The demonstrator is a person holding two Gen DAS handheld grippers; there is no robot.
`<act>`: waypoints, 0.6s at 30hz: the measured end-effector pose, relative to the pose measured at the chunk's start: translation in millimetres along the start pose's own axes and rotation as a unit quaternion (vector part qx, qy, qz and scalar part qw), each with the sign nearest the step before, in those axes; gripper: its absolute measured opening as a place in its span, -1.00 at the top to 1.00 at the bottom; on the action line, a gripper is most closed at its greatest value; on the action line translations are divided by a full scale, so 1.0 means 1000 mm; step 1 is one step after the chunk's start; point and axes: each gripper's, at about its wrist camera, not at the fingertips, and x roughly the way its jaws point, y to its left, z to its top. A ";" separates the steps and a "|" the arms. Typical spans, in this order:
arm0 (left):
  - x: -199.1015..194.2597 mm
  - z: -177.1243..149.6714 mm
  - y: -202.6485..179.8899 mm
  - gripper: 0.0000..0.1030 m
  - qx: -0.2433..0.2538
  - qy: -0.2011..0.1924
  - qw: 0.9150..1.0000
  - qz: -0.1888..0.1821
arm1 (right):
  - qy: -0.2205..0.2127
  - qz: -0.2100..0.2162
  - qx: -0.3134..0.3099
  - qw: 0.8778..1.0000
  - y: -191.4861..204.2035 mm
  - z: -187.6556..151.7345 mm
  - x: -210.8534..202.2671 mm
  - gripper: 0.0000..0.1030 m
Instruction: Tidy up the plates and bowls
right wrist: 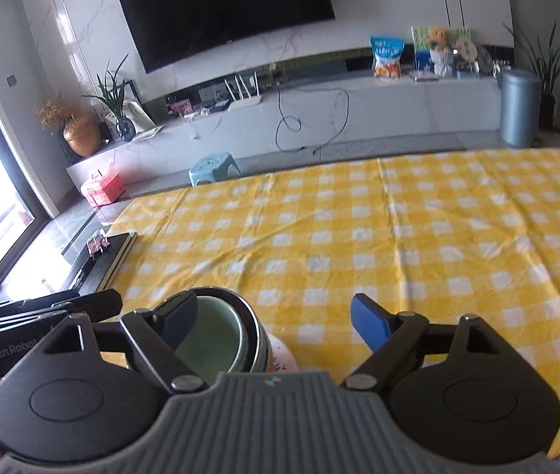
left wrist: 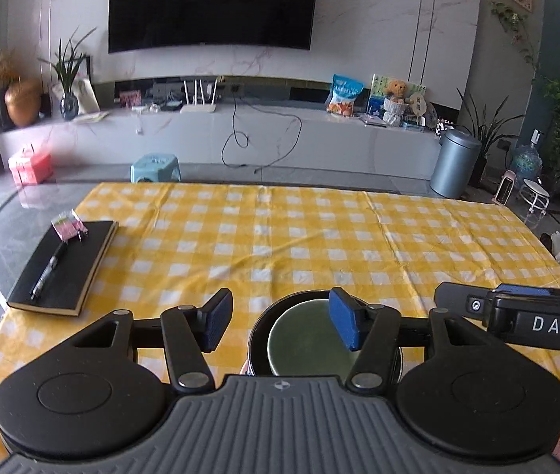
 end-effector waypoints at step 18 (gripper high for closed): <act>-0.058 -0.065 -0.051 -0.60 0.126 -0.078 0.987 0.068 | -0.129 -0.025 -0.110 0.985 -0.002 -0.082 -0.085 -0.91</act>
